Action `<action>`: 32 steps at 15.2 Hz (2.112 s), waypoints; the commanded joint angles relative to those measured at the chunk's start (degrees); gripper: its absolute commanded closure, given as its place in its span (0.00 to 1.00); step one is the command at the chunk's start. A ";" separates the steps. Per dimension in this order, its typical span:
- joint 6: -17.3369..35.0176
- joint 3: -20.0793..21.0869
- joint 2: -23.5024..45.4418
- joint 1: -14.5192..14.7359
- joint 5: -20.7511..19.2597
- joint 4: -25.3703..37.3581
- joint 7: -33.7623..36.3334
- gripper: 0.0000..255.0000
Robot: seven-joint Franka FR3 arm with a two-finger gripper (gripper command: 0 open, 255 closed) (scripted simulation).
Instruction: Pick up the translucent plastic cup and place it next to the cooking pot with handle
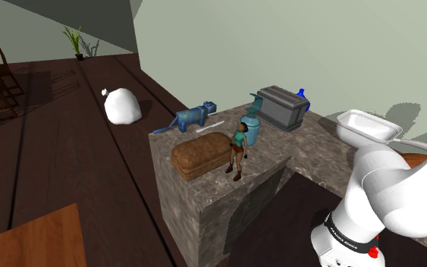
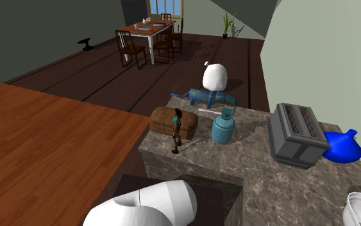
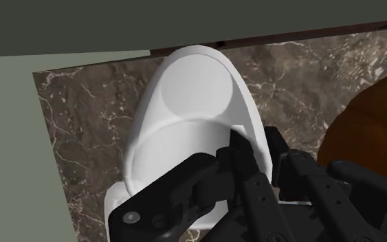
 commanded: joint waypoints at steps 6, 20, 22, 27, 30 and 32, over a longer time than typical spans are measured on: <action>3.90 -4.99 -5.00 2.47 -0.23 -0.74 0.23 1.00; 5.37 -7.96 -4.00 4.45 1.81 -1.06 -0.71 0.00; 3.01 -6.98 -2.02 4.25 3.55 -0.18 -1.63 0.00; 0.70 -5.98 -0.51 4.04 4.85 0.93 -2.37 0.00; 0.70 -5.98 -0.51 4.04 4.85 0.94 -2.37 0.00; 0.70 -5.98 -0.51 4.04 4.85 0.94 -2.37 0.00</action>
